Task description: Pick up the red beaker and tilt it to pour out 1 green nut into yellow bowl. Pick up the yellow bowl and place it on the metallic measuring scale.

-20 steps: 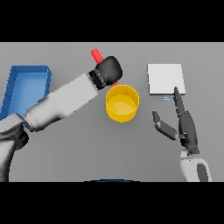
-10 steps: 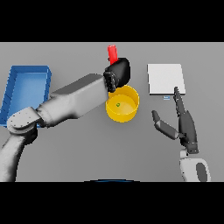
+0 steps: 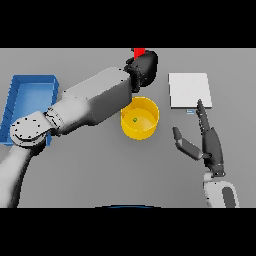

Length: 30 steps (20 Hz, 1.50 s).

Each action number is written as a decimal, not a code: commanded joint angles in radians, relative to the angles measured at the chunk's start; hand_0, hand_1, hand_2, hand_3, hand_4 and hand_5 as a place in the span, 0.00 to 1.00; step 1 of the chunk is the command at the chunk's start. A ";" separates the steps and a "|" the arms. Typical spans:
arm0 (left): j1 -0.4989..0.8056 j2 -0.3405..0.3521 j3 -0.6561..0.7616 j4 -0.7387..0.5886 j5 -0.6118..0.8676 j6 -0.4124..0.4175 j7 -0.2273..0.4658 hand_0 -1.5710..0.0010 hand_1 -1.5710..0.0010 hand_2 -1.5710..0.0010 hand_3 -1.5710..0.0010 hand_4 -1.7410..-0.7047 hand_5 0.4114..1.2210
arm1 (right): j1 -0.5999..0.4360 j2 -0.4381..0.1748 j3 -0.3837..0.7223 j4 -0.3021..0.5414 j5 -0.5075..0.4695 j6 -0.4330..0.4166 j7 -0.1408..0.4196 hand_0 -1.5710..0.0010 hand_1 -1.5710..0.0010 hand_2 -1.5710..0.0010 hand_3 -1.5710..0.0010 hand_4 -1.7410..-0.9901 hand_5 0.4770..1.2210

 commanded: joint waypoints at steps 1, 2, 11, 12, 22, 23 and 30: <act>-0.018 0.011 -0.002 0.009 0.001 0.010 0.008 0.00 0.00 0.00 0.00 0.02 1.00 | 0.006 -0.006 -0.001 -0.003 -0.005 0.007 -0.013 1.00 1.00 1.00 1.00 0.79 0.22; -0.057 0.019 -0.007 0.028 -0.004 0.019 0.011 0.00 0.00 0.00 0.00 0.02 1.00 | 0.011 0.003 0.010 -0.014 0.003 0.004 -0.018 1.00 1.00 1.00 1.00 0.79 0.23; -0.232 0.170 0.347 0.339 0.389 0.093 0.100 0.00 0.00 0.00 0.07 0.01 1.00 | -0.007 -0.006 0.010 0.020 0.029 -0.011 -0.026 1.00 1.00 1.00 1.00 0.79 0.22; -0.230 0.194 0.418 0.373 0.472 0.100 0.128 0.00 0.00 0.00 0.09 0.01 1.00 | -0.025 -0.012 0.010 0.022 0.044 -0.019 -0.012 1.00 1.00 1.00 1.00 0.80 0.22; -0.002 0.397 0.754 0.562 1.006 0.317 0.260 0.00 0.00 0.00 0.02 0.00 1.00 | -0.048 -0.019 -0.009 0.032 -0.058 0.053 -0.039 1.00 1.00 1.00 1.00 0.82 0.23; 0.026 0.402 0.770 0.560 1.041 0.334 0.275 0.00 0.00 0.00 0.02 0.00 1.00 | -0.043 -0.019 -0.007 0.026 -0.068 0.062 -0.044 1.00 1.00 1.00 1.00 0.80 0.24; 0.215 0.430 0.879 0.516 1.274 0.439 0.390 0.00 0.00 0.00 0.09 0.00 1.00 | -0.034 -0.028 0.011 0.031 -0.034 0.060 -0.053 1.00 1.00 1.00 1.00 0.73 0.30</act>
